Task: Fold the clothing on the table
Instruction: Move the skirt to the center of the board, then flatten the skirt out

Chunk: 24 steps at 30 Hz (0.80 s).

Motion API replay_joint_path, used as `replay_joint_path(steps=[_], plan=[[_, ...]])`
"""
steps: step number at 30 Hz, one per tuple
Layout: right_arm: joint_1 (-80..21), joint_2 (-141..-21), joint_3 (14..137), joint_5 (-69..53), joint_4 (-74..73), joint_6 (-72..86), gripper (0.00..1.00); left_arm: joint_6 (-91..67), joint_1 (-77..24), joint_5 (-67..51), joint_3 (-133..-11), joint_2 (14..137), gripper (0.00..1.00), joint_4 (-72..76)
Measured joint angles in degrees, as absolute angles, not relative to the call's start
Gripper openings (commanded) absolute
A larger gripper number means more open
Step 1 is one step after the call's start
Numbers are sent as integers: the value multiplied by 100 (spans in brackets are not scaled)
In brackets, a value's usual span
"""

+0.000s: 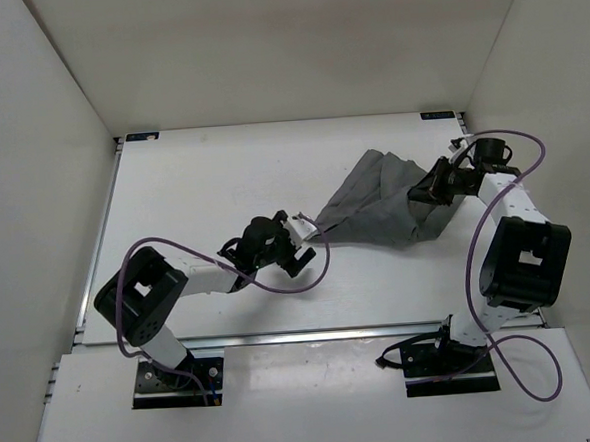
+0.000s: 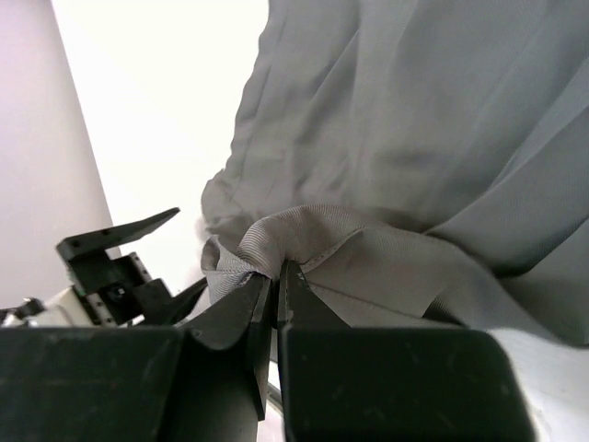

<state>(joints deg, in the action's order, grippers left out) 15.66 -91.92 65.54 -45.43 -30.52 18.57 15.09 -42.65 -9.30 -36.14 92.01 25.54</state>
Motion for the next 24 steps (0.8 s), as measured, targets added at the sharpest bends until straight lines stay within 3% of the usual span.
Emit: replay_joint_path(steps=[24], plan=[[1378,-9292,6580,-4772,-2856,2016,0,2298,-4589,-338,-5308,10418,99,1774]])
